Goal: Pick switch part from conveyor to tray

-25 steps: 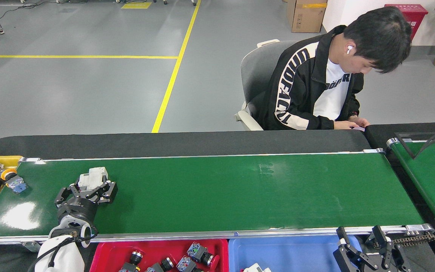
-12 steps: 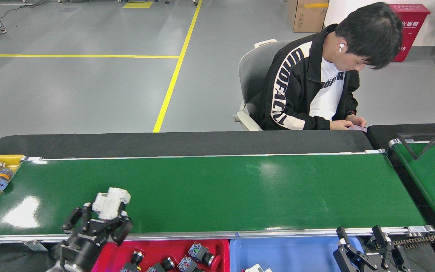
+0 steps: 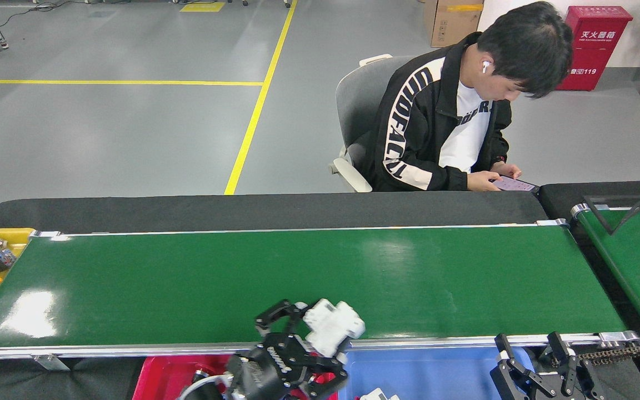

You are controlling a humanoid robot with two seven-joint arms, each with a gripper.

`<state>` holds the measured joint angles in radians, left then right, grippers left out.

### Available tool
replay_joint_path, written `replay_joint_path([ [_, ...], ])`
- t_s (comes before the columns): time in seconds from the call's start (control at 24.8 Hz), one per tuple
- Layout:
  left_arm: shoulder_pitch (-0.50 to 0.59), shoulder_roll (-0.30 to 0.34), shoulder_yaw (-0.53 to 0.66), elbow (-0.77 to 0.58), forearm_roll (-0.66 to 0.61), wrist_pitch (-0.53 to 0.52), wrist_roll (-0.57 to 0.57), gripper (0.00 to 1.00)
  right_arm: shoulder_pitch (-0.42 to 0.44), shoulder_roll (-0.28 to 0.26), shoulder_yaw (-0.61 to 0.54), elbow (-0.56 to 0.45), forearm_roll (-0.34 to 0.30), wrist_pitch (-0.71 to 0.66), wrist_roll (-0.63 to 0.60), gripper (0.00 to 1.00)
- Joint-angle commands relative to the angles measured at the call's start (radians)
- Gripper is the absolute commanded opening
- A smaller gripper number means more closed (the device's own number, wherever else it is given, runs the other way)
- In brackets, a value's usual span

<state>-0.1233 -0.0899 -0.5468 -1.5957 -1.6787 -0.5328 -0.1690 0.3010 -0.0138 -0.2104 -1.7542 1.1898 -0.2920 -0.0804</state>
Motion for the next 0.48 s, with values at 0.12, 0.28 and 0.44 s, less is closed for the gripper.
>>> replay_joint_path([
  [0.12, -0.019, -0.062, -0.016, 0.092, -0.127, 0.013, -0.006, 0.57, 0.000, -0.003, -0.001, -0.014, 0.001, -0.004, -0.010, 0.99],
  [0.28, -0.006, -0.056, 0.005, 0.085, -0.125, 0.013, -0.004, 1.00, 0.000, -0.003, -0.003, -0.014, 0.001, -0.004, -0.010, 0.99],
  [0.44, 0.050, -0.042, 0.119, 0.007, -0.075, 0.002, -0.004, 1.00, 0.003, -0.005, -0.003, -0.016, 0.001, -0.004, -0.010, 0.99],
])
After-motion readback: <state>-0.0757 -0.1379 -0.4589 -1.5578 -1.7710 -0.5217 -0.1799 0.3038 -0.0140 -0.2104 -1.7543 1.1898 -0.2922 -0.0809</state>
